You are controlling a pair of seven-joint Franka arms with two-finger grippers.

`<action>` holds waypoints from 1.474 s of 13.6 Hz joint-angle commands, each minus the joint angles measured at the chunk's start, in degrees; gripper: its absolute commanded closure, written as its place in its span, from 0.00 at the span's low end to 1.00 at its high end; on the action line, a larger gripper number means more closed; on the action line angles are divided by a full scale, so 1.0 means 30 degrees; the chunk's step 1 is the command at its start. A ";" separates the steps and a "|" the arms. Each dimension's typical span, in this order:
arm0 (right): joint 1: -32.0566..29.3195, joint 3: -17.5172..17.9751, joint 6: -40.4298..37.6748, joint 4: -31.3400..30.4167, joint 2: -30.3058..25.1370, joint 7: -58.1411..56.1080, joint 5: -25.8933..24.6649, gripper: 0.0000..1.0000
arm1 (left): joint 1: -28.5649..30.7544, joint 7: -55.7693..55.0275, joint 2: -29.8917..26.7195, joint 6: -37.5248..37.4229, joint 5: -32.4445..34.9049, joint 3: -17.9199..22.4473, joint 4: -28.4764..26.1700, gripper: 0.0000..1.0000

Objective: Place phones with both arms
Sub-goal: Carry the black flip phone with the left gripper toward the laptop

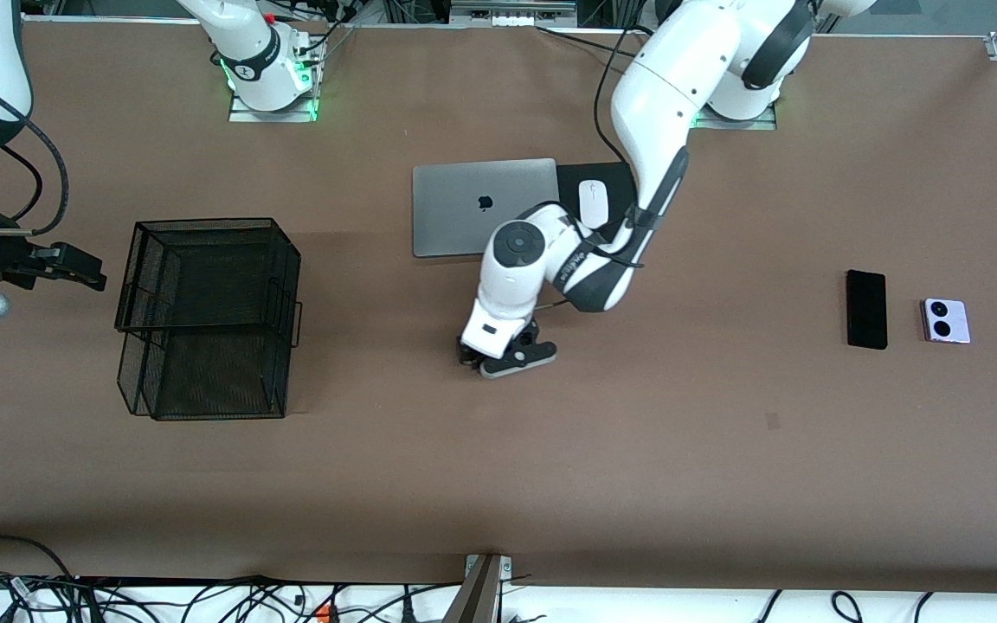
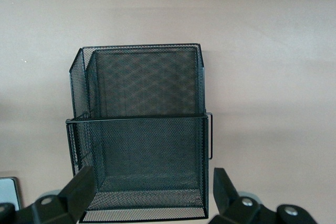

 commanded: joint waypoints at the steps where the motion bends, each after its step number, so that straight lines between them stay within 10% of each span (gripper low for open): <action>1: -0.0126 0.0124 -0.0227 0.0141 0.0016 0.0174 -0.0183 0.00 | -0.0835 -0.0282 0.0845 -0.0356 0.0085 0.0359 0.1998 1.00; 10: -0.0126 0.0095 -0.0227 0.0141 0.0016 0.0174 -0.0183 0.00 | -0.1336 0.1007 0.2396 0.0933 0.0114 0.0388 0.3494 1.00; 11: -0.0126 0.0095 -0.0227 0.0141 0.0016 0.0174 -0.0183 0.00 | -0.1336 0.1065 0.2485 0.0962 0.0114 0.0360 0.3494 0.79; 13: -0.0126 0.0095 -0.0227 0.0141 0.0016 0.0174 -0.0183 0.00 | -0.1365 0.1269 0.2515 0.0933 0.0114 0.0388 0.3465 0.00; 20: -0.0126 0.0066 -0.0227 0.0141 0.0016 0.0145 -0.0183 0.00 | -0.1250 0.1298 0.1581 -0.1986 0.0114 0.0359 0.3494 0.00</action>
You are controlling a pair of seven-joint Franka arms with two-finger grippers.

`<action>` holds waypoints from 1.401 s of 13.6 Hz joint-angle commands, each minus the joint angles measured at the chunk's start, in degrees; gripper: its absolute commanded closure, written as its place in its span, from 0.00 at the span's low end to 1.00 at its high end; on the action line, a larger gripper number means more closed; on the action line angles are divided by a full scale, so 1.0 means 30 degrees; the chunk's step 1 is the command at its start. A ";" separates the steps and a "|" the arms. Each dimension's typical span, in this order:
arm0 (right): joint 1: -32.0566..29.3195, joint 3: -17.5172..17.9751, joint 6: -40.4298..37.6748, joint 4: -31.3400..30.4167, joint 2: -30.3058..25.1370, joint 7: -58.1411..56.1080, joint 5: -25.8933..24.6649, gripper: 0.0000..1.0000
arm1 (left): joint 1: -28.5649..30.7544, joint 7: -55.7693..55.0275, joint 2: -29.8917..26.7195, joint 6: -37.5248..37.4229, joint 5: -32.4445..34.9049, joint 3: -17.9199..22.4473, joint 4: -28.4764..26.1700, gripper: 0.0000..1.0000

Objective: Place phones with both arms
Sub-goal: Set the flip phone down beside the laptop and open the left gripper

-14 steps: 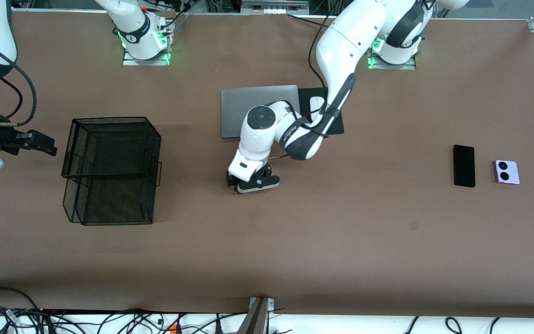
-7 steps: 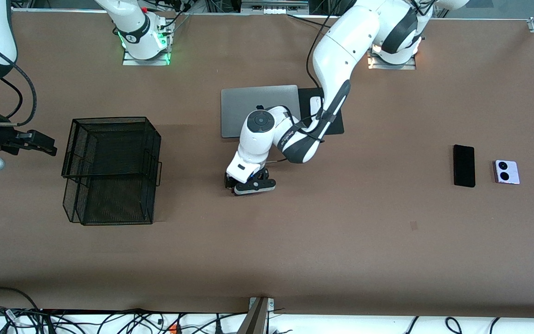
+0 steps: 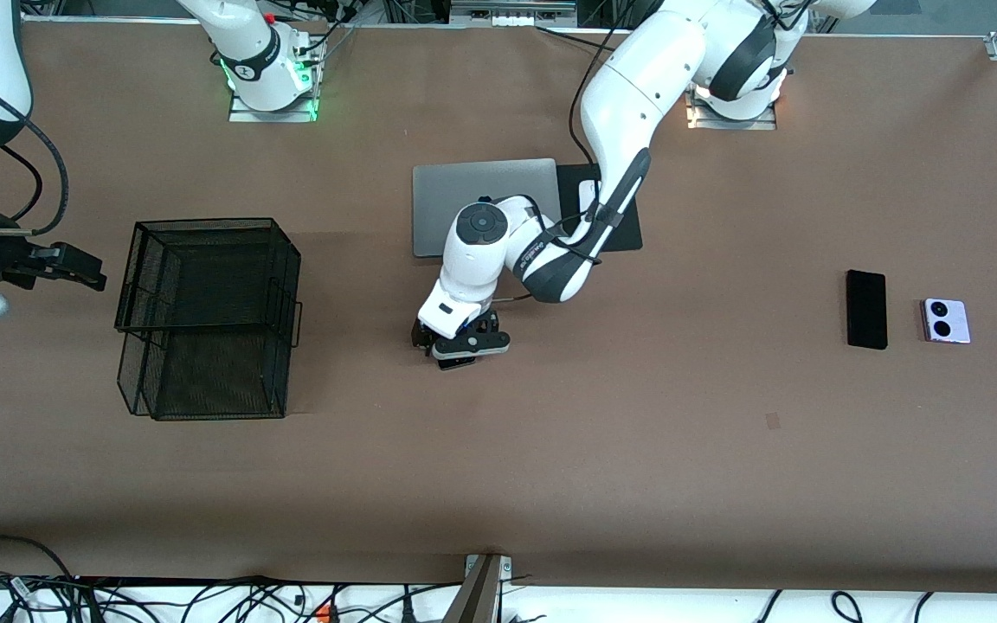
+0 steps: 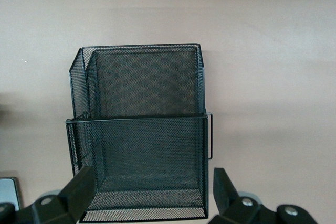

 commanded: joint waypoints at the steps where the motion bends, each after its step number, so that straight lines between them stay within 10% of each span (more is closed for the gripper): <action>1: -0.0125 0.0070 -0.0227 0.0141 0.0016 0.0145 -0.0183 0.00 | 0.0280 0.0519 -0.0869 -0.2839 0.0108 0.0251 0.0378 0.00; 7: -0.0125 0.0070 -0.0256 0.0141 0.0045 0.0087 -0.0183 0.00 | 0.2212 0.6222 -0.2831 -0.8317 0.0254 0.0222 -0.0352 0.00; 19: 0.6750 0.0715 -0.0173 0.3245 0.4171 0.6466 0.0315 0.00 | 0.8450 1.8644 -1.1589 -0.9119 0.2245 0.0280 -1.2447 0.00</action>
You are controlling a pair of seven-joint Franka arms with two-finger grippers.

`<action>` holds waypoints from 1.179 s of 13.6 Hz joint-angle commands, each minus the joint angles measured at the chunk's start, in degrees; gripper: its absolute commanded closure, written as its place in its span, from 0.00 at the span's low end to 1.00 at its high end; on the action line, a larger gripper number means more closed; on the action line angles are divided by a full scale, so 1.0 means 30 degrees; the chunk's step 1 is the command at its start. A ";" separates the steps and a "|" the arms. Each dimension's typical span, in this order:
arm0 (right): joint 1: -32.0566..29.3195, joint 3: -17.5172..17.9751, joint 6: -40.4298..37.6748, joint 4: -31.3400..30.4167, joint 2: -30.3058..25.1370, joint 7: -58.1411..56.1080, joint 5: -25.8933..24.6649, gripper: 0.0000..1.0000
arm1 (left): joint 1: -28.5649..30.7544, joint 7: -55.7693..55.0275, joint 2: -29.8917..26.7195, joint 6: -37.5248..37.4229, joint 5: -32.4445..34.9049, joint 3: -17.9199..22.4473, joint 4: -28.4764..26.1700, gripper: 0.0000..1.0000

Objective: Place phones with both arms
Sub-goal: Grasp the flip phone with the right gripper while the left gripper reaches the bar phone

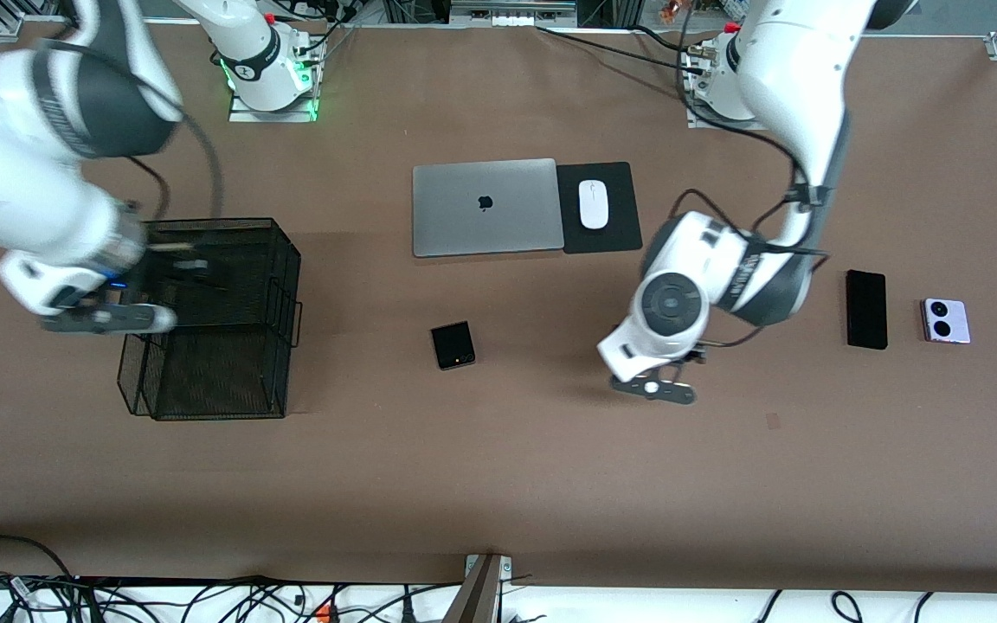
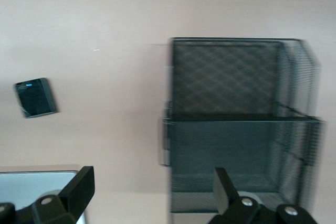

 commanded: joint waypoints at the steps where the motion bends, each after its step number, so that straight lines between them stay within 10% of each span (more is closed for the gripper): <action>1: 0.2387 -0.0165 0.0840 0.1565 0.2191 0.2190 0.0112 0.00 | 0.1510 0.2905 -0.2788 0.0264 0.0656 -0.0226 -0.3460 0.00; 8: 0.6816 -0.0194 0.6464 0.1390 0.6731 0.6036 0.0083 0.00 | 0.5844 0.8882 -0.4753 0.0672 0.0657 -0.0255 -0.5132 0.00; 16: 0.6995 -0.0195 0.9748 0.1389 0.9342 0.4660 -0.0151 0.00 | 1.1588 1.2229 -0.5488 0.6590 0.0539 -0.0431 -0.8794 0.00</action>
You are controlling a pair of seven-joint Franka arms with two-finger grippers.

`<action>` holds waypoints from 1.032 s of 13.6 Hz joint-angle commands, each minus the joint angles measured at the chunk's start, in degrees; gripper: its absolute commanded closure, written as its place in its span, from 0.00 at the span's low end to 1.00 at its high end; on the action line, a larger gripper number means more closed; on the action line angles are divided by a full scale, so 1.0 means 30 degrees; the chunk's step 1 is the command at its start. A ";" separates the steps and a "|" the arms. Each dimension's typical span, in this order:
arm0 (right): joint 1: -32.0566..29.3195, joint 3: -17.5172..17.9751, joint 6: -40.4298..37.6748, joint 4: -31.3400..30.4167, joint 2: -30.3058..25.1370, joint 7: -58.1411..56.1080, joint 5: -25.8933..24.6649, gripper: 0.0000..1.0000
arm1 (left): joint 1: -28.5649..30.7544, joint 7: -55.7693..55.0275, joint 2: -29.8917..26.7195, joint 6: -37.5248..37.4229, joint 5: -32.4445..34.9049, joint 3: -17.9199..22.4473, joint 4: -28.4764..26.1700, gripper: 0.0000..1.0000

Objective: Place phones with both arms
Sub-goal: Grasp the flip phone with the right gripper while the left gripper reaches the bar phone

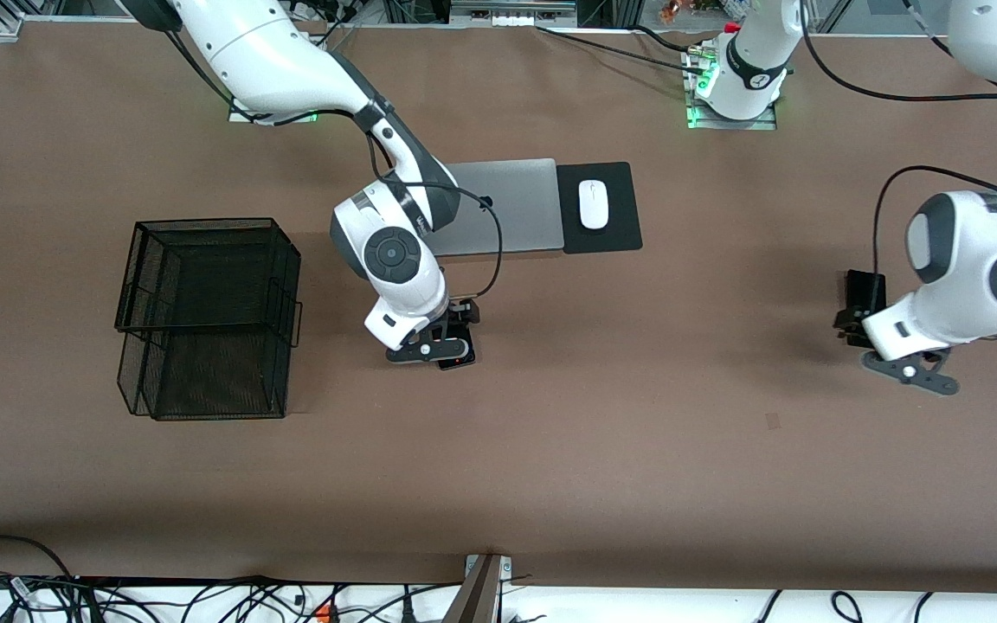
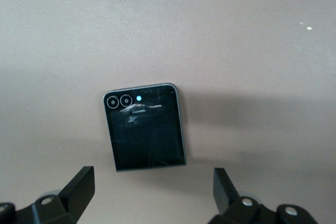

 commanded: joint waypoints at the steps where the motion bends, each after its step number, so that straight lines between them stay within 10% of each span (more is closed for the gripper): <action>1: 0.0047 0.0002 0.0900 0.0554 0.0785 -0.0401 -0.0112 0.00 | 0.1571 0.0748 -0.0853 0.1039 0.0223 -0.0427 -0.1627 0.00; 14: 0.0105 0.0002 0.3509 0.0524 0.2046 -0.1778 -0.0141 0.00 | 0.4125 0.1103 -0.0415 0.7103 -0.1564 -0.0720 -0.5936 0.00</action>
